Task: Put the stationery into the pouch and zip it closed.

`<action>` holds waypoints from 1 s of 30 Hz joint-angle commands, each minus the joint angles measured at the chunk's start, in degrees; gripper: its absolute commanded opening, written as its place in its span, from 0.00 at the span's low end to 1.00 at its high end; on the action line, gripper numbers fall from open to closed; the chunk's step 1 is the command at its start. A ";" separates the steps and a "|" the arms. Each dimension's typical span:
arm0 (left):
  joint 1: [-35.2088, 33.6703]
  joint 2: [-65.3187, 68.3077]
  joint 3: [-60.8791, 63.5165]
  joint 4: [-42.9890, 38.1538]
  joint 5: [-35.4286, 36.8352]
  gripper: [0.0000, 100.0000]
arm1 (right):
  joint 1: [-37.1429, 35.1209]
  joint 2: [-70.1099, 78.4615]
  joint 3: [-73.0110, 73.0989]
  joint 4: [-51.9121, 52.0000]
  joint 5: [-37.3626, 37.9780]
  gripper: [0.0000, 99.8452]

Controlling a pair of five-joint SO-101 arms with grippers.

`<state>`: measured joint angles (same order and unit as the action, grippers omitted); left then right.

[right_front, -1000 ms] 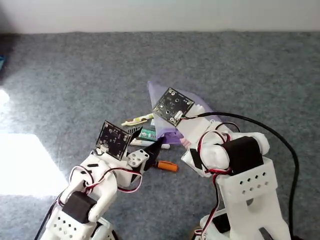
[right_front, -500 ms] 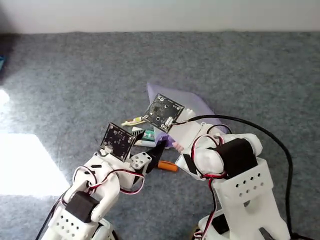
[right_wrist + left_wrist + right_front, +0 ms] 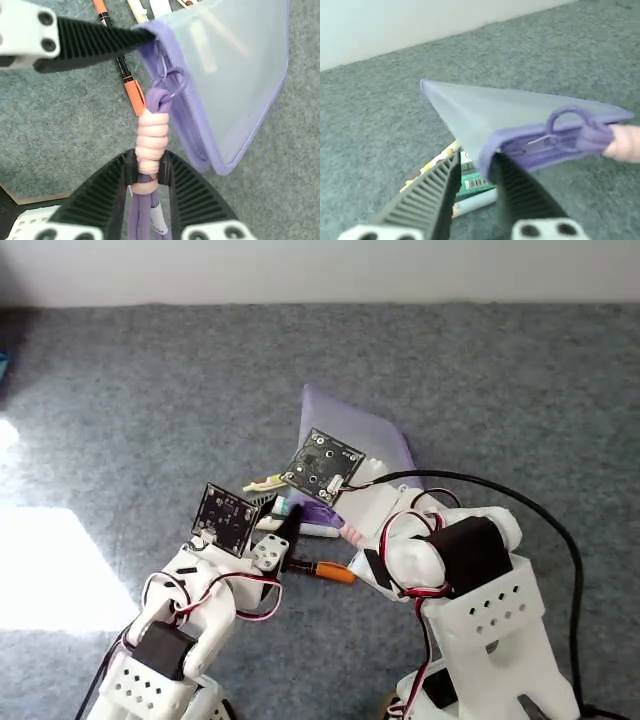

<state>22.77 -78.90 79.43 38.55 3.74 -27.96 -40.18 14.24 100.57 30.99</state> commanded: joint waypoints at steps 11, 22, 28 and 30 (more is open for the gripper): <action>5.89 0.44 -0.22 -2.20 -8.62 0.01 | -0.31 -1.10 -0.35 2.42 0.62 0.01; 7.21 0.44 -0.22 -1.93 -9.49 0.01 | -0.31 -1.45 -0.35 2.51 0.70 0.01; 2.46 0.44 -0.31 1.23 -8.88 0.01 | 2.15 -5.14 1.14 2.68 4.22 0.01; -1.05 0.44 -0.31 2.20 -4.92 0.01 | 4.70 -6.37 3.25 2.68 5.27 0.01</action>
<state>26.02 -78.81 79.52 39.34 -4.70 -26.37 -43.96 16.44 100.57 34.24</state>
